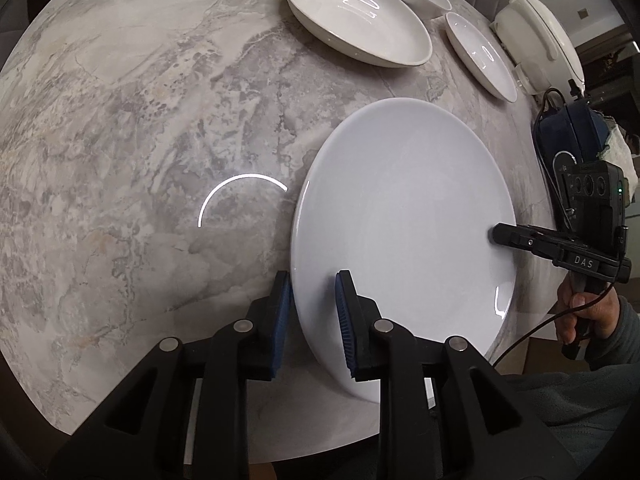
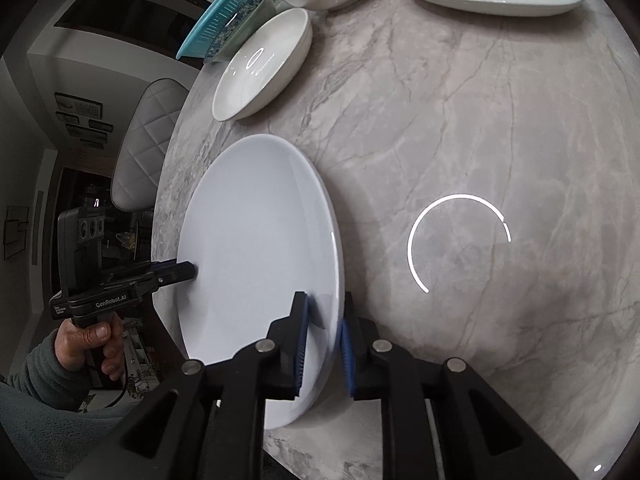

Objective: Organize plates and bowls

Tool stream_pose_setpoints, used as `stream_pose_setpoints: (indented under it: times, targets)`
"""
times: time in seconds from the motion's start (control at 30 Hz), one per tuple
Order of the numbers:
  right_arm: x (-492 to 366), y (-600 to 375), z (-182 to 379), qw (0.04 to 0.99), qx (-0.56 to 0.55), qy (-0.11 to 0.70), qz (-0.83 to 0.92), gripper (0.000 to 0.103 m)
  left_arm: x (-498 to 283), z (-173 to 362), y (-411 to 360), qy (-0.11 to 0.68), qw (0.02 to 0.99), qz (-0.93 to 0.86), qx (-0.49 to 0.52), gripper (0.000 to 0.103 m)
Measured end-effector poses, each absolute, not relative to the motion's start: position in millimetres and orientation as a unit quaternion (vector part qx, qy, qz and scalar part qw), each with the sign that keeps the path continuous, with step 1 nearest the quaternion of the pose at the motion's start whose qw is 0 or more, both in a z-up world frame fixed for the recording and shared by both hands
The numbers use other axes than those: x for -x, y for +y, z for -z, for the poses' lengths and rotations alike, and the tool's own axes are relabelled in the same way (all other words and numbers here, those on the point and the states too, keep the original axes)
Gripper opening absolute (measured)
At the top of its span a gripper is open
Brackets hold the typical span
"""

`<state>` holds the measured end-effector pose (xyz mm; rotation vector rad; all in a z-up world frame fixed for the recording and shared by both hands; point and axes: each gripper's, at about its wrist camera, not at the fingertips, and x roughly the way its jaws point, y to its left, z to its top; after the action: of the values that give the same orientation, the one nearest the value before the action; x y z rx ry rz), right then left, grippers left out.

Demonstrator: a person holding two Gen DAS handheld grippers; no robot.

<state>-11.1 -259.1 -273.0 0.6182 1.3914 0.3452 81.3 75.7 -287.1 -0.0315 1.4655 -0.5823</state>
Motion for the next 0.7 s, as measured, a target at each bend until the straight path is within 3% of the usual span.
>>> stream_pose_setpoints:
  times: [0.07, 0.13, 0.2, 0.23, 0.43, 0.5, 0.6, 0.7]
  targets:
    - [13.0, -255.7, 268.8, 0.721, -0.273, 0.619, -0.146, 0.030, -83.3, 277.6, 86.2, 0.649, 0.712, 0.267, 0.027, 0.024]
    - [16.3, -257.4, 261.5, 0.736, -0.271, 0.609, -0.122, 0.061, -84.3, 266.3, 95.7, 0.635, 0.722, 0.270, 0.039, 0.030]
    - [22.4, -260.9, 253.5, 0.745, -0.269, 0.603, -0.097, 0.073, -86.4, 253.5, 103.2, 0.616, 0.736, 0.275, 0.054, 0.042]
    - [26.8, -263.0, 248.9, 0.750, -0.269, 0.598, -0.086, 0.074, -87.4, 247.0, 107.3, 0.604, 0.744, 0.279, 0.063, 0.049]
    - [73.7, -281.4, 227.7, 0.771, -0.269, 0.577, 0.019, 0.080, -100.2, 214.8, 117.8, 0.555, 0.754, 0.326, 0.130, 0.051]
    - [90.9, -286.6, 224.2, 0.767, -0.281, 0.573, 0.057, 0.080, -102.3, 197.8, 109.5, 0.525, 0.776, 0.332, 0.113, 0.051]
    - [106.3, -292.4, 215.7, 0.764, -0.296, 0.564, 0.099, 0.080, -102.9, 177.2, 89.2, 0.493, 0.798, 0.342, 0.063, 0.061]
    - [103.2, -298.7, 201.8, 0.767, -0.299, 0.554, 0.122, 0.080, -115.0, 169.2, 66.3, 0.510, 0.779, 0.362, 0.040, 0.062]
